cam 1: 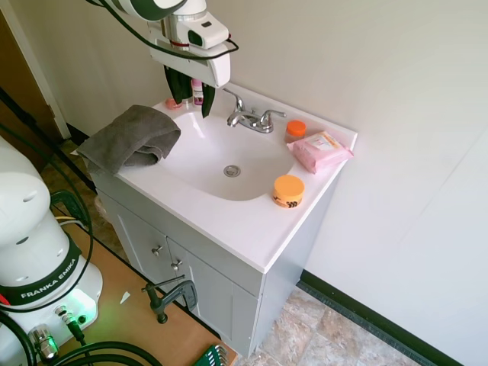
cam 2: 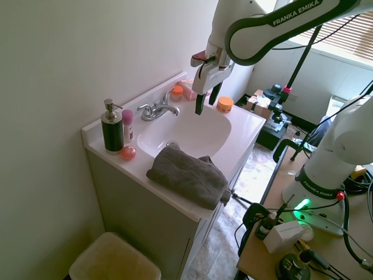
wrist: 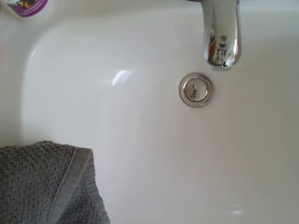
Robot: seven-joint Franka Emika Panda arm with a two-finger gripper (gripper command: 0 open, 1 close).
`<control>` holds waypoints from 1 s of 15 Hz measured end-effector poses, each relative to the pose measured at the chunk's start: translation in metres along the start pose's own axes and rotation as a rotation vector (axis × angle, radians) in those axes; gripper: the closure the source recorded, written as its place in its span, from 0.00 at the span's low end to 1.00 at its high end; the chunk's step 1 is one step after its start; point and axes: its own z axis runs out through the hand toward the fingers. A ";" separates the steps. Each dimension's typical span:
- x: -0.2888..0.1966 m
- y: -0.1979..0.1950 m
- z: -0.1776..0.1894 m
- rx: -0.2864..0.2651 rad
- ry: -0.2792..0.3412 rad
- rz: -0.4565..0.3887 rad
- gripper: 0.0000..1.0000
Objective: Clean the sink
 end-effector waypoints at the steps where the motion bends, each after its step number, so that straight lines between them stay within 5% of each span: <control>1: 0.000 0.000 0.001 -0.002 -0.002 -0.001 0.00; 4: -0.010 -0.015 0.011 -0.013 0.012 -0.020 0.00; 9: -0.124 -0.084 0.034 0.002 0.060 -0.075 0.00; 15: -0.161 -0.088 0.094 -0.021 0.046 -0.068 0.00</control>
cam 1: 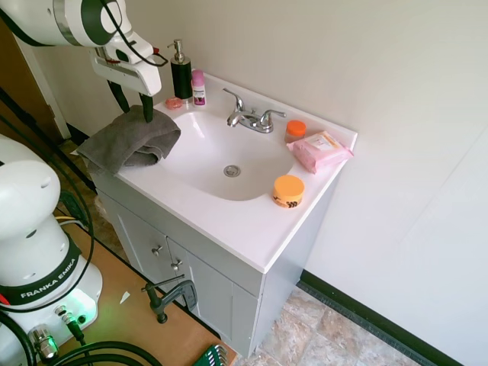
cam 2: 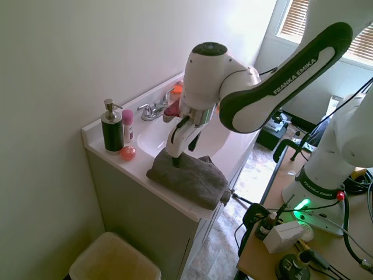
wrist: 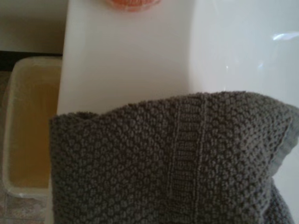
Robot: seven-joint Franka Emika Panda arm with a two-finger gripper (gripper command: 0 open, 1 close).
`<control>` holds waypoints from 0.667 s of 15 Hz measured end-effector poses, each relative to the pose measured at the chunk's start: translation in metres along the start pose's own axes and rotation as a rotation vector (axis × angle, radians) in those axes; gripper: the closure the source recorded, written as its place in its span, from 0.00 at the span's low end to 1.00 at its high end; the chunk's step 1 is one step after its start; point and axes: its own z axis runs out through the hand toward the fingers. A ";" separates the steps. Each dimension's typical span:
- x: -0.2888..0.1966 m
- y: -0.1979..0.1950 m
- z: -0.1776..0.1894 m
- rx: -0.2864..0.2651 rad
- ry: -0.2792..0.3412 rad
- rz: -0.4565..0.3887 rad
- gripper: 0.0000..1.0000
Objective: Clean the sink
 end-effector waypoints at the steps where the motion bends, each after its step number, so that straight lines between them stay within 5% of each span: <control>1: -0.003 0.000 0.012 -0.009 -0.005 0.005 0.00; 5: -0.010 -0.001 0.038 -0.031 -0.012 0.025 0.00; 6: -0.010 0.000 0.039 -0.034 -0.013 0.025 1.00; 10: -0.010 0.000 0.039 -0.040 -0.023 0.027 1.00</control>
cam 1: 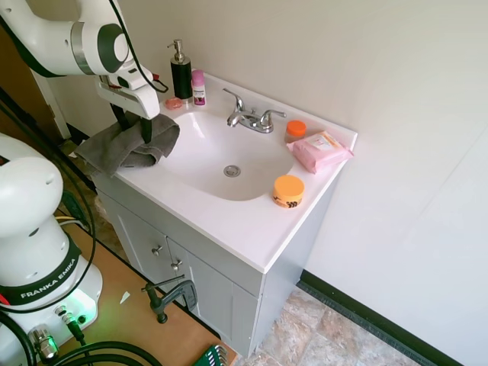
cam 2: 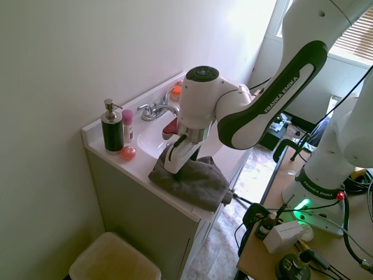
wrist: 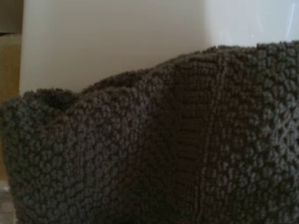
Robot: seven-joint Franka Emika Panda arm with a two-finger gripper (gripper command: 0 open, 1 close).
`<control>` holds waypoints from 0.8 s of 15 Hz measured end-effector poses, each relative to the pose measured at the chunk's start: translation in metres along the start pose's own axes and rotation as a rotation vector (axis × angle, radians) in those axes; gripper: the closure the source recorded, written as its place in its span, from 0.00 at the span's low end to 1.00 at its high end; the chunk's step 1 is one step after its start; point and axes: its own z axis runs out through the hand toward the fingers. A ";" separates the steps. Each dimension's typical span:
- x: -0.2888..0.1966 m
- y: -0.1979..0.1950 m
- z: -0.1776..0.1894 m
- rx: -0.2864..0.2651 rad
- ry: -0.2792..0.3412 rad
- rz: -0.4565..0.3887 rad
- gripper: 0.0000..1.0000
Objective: Clean the sink
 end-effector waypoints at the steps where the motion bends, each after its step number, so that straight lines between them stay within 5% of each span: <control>1: 0.000 0.001 0.000 -0.004 -0.008 -0.002 1.00; 12: 0.003 0.005 0.001 -0.026 -0.043 0.023 1.00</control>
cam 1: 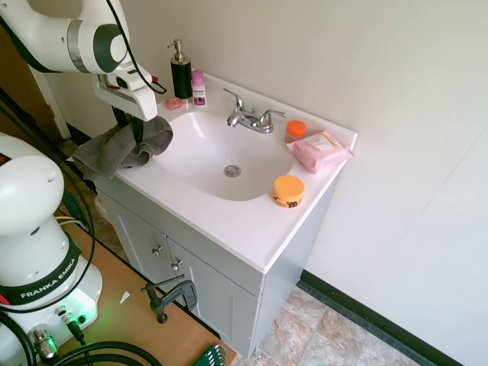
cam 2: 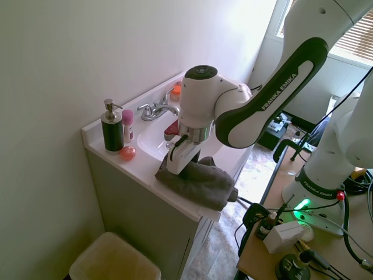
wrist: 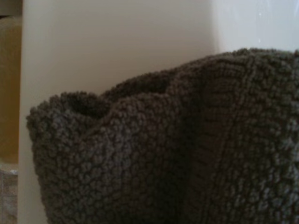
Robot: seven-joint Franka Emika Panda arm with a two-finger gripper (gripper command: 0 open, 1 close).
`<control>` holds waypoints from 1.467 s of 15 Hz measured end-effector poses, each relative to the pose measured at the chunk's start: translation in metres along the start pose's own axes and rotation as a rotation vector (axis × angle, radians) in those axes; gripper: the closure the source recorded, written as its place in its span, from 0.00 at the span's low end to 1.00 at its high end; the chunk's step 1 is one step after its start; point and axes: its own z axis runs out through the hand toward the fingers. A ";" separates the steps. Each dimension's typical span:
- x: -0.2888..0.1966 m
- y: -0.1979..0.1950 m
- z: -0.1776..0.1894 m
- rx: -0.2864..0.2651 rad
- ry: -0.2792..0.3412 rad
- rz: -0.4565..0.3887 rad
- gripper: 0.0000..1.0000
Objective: Clean the sink
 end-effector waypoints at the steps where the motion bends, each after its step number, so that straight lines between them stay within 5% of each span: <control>1: 0.004 0.000 0.000 0.001 -0.006 0.019 1.00; 6: 0.048 -0.006 0.002 0.016 -0.083 0.191 1.00; 12: 0.140 -0.019 0.033 0.002 -0.254 0.397 1.00; 17: 0.167 -0.020 0.055 -0.019 -0.386 0.456 1.00; 22: 0.177 0.004 0.094 -0.100 -0.373 0.400 1.00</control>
